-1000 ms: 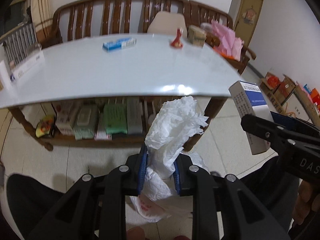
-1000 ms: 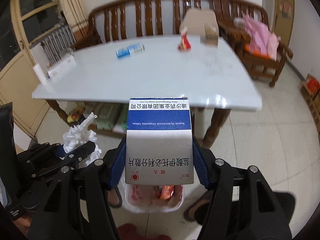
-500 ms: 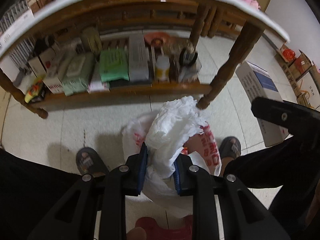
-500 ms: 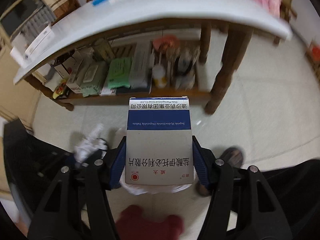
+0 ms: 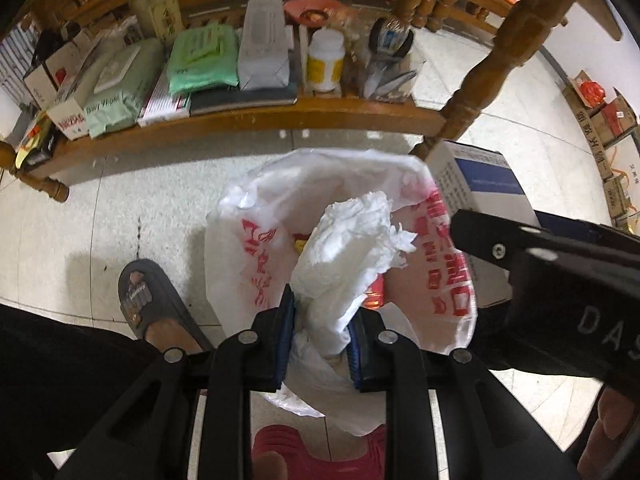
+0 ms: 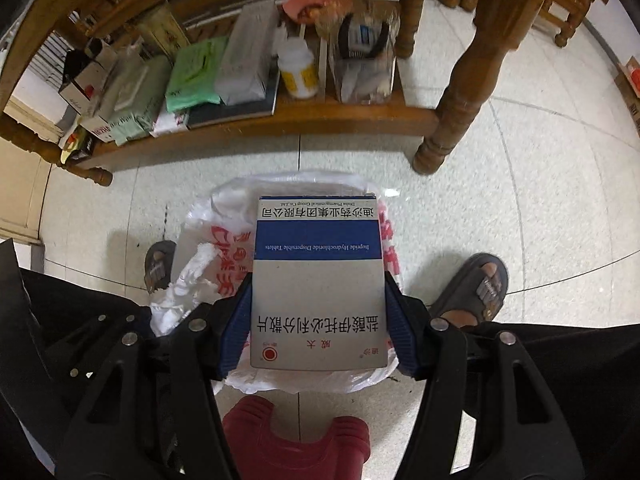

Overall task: Collect trash
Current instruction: 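Carry the held tissue and medicine box down over the plastic bag, then open both tools to drop the tissue and medicine box into the bag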

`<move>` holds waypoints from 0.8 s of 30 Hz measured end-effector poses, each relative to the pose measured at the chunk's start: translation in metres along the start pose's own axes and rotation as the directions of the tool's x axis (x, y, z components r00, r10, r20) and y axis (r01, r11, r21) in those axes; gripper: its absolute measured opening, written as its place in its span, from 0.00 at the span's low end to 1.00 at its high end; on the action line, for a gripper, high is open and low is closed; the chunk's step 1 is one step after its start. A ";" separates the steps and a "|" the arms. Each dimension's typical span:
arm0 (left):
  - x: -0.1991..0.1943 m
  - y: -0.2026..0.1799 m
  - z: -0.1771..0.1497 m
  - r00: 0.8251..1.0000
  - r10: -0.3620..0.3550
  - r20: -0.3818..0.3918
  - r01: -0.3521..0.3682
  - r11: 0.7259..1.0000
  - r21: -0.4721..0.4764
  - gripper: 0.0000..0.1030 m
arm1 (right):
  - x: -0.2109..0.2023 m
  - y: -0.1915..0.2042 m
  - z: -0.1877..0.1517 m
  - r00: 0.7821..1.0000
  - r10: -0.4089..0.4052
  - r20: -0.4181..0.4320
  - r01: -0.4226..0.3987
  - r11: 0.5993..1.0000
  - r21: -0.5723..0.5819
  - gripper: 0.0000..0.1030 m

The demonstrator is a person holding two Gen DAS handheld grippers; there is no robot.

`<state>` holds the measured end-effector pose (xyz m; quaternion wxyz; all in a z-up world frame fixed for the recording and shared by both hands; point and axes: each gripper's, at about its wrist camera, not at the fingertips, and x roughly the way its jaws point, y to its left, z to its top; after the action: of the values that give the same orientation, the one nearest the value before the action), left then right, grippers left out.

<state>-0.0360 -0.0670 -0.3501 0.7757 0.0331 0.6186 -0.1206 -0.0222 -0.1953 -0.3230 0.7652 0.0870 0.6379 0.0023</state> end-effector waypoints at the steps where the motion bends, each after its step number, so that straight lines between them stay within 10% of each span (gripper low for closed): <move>1: 0.005 0.003 -0.001 1.000 -0.005 -0.012 0.005 1.000 -0.010 0.22 | 0.005 -0.001 0.000 1.000 0.001 -0.005 -0.001 1.000 0.006 0.57; 24: 0.063 0.019 -0.008 0.993 0.012 -0.120 -0.021 0.997 -0.074 0.23 | 0.080 0.004 -0.002 0.992 -0.037 -0.118 0.038 0.999 0.006 0.58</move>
<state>-0.0266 -0.0557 -0.4154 0.7389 0.0164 0.6677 -0.0888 -0.0087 -0.1816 -0.4009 0.7256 0.0778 0.6836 -0.0096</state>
